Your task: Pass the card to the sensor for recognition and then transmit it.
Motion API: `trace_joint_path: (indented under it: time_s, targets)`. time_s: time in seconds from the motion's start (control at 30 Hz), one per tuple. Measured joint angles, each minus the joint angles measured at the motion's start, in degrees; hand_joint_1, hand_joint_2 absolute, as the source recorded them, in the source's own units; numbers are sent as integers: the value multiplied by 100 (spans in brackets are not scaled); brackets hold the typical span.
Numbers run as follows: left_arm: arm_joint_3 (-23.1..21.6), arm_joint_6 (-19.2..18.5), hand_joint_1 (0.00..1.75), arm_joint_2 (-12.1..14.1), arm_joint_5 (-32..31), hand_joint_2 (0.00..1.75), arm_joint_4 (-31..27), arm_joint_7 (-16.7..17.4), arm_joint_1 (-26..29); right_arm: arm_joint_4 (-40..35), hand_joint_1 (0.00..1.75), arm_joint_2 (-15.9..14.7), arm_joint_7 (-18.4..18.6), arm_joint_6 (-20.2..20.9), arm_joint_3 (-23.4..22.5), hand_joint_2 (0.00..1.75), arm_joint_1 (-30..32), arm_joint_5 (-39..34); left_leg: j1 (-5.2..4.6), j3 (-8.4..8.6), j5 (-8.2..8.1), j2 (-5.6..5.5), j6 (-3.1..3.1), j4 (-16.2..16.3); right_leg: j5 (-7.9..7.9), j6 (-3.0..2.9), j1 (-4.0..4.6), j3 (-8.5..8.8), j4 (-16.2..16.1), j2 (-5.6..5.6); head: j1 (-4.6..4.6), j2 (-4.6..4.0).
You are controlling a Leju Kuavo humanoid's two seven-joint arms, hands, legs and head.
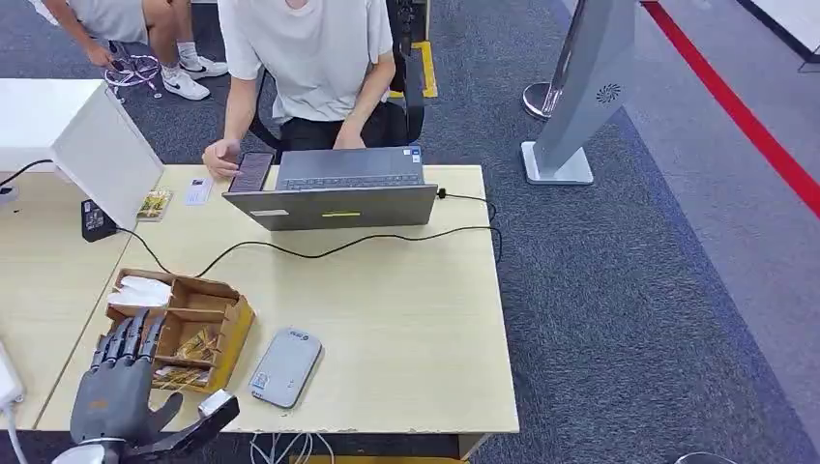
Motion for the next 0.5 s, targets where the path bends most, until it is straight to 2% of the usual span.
trace_joint_path:
  time_s: [0.17, 0.2, 0.5]
  targets:
    - [26, -13, 0, -59, 0, 175, 114, -18, -57, 0, 0, 0, 15, 0, 9, 175, -1, 0, 0, 0, 0, 0, 0, 0, 0, 0, 0, 1, 0, 0, 0, 0]
    - [37, -22, 175, -68, 0, 175, 126, -28, -63, 0, 0, 0, 22, 0, 11, 175, -2, 0, 0, 0, 0, 0, 0, 0, 0, 0, 0, 1, 0, 0, -2, 0]
    - [55, -149, 175, -66, 238, 175, 164, -278, -69, 0, 0, 0, 39, 7, 13, 175, -4, -7, 0, -1, 0, 0, 0, 0, 0, 0, 0, 2, 0, 0, -2, 0]
